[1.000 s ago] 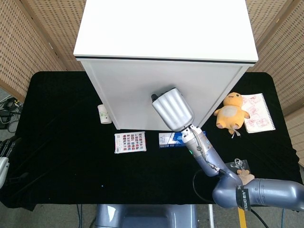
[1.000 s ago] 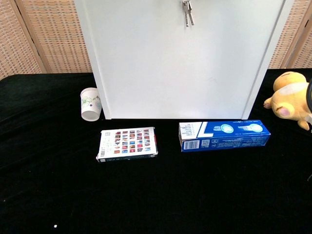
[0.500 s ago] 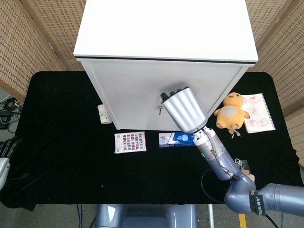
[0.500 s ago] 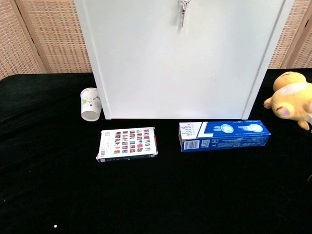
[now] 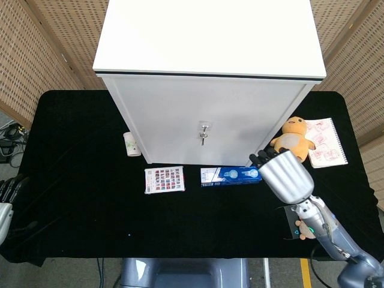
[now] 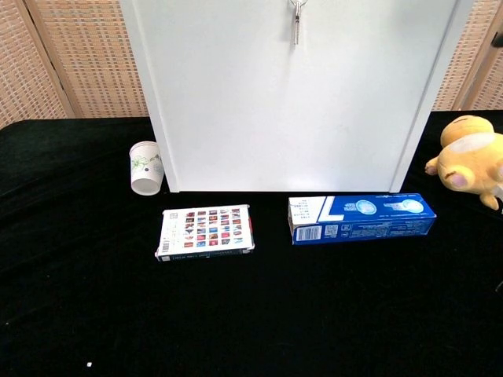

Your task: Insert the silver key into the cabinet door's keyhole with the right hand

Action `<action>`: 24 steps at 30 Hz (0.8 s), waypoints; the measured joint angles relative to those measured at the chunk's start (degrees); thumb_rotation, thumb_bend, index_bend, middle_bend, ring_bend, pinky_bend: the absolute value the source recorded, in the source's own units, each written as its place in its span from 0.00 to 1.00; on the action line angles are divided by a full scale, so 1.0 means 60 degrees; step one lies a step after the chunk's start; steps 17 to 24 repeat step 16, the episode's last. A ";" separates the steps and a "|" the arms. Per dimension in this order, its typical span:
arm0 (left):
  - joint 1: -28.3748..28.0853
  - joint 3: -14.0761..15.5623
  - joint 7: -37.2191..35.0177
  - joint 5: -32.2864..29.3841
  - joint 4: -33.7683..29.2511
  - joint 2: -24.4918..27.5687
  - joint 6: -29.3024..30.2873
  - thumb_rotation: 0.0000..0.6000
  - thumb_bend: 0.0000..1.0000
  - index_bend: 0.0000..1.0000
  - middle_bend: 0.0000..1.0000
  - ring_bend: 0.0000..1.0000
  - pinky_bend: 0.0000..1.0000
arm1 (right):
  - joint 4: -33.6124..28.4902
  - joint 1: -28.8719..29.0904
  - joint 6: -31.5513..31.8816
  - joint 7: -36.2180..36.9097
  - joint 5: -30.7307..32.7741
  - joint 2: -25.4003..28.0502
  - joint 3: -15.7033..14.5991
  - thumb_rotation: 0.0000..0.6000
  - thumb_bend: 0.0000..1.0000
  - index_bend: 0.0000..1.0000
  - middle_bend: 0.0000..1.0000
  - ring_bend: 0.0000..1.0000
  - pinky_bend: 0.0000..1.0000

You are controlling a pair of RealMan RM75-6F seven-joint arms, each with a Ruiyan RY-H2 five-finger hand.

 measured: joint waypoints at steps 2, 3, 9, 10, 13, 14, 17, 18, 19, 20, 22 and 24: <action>0.0041 0.0006 -0.0027 0.0039 0.0009 -0.0001 0.0090 1.00 0.00 0.00 0.00 0.00 0.00 | 0.0399 -0.0418 0.0224 0.0367 -0.0117 0.0005 -0.0200 1.00 0.06 0.29 0.39 0.42 0.60; 0.0059 0.0008 -0.0047 0.0056 0.0015 0.0000 0.0132 1.00 0.00 0.00 0.00 0.00 0.00 | 0.0586 -0.0687 0.0306 0.0606 -0.0097 0.0012 -0.0317 1.00 0.04 0.23 0.31 0.33 0.50; 0.0169 -0.0036 -0.0170 0.0243 0.0055 0.0014 0.0545 1.00 0.00 0.00 0.00 0.00 0.00 | 0.0788 -0.1507 0.0302 0.1346 0.0918 -0.0003 -0.0508 1.00 0.00 0.00 0.00 0.00 0.13; 0.0184 -0.0055 -0.0175 0.0283 0.0078 0.0000 0.0634 1.00 0.00 0.00 0.00 0.00 0.00 | 0.0804 -0.1626 0.0282 0.1553 0.1110 -0.0025 -0.0514 1.00 0.00 0.00 0.00 0.00 0.10; 0.0236 -0.0129 -0.0215 0.0457 0.0227 -0.0102 0.0975 1.00 0.00 0.00 0.00 0.00 0.00 | 0.0815 -0.2005 0.0148 0.2461 0.1741 -0.0121 -0.0521 1.00 0.00 0.00 0.00 0.00 0.02; 0.0255 -0.0150 -0.0258 0.0530 0.0310 -0.0148 0.1079 1.00 0.00 0.00 0.00 0.00 0.00 | 0.0820 -0.2117 0.0113 0.2761 0.1900 -0.0154 -0.0514 1.00 0.00 0.00 0.00 0.00 0.01; 0.0282 -0.0159 -0.0360 0.0608 0.0404 -0.0184 0.1154 1.00 0.00 0.00 0.00 0.00 0.00 | 0.0866 -0.2407 0.0100 0.3439 0.2192 -0.0267 -0.0472 1.00 0.00 0.00 0.00 0.00 0.00; 0.0282 -0.0159 -0.0360 0.0608 0.0404 -0.0184 0.1154 1.00 0.00 0.00 0.00 0.00 0.00 | 0.0866 -0.2407 0.0100 0.3439 0.2192 -0.0267 -0.0472 1.00 0.00 0.00 0.00 0.00 0.00; 0.0282 -0.0159 -0.0360 0.0608 0.0404 -0.0184 0.1154 1.00 0.00 0.00 0.00 0.00 0.00 | 0.0866 -0.2407 0.0100 0.3439 0.2192 -0.0267 -0.0472 1.00 0.00 0.00 0.00 0.00 0.00; 0.0282 -0.0159 -0.0360 0.0608 0.0404 -0.0184 0.1154 1.00 0.00 0.00 0.00 0.00 0.00 | 0.0866 -0.2407 0.0100 0.3439 0.2192 -0.0267 -0.0472 1.00 0.00 0.00 0.00 0.00 0.00; 0.0282 -0.0159 -0.0360 0.0608 0.0404 -0.0184 0.1154 1.00 0.00 0.00 0.00 0.00 0.00 | 0.0866 -0.2407 0.0100 0.3439 0.2192 -0.0267 -0.0472 1.00 0.00 0.00 0.00 0.00 0.00; 0.0282 -0.0159 -0.0360 0.0608 0.0404 -0.0184 0.1154 1.00 0.00 0.00 0.00 0.00 0.00 | 0.0866 -0.2407 0.0100 0.3439 0.2192 -0.0267 -0.0472 1.00 0.00 0.00 0.00 0.00 0.00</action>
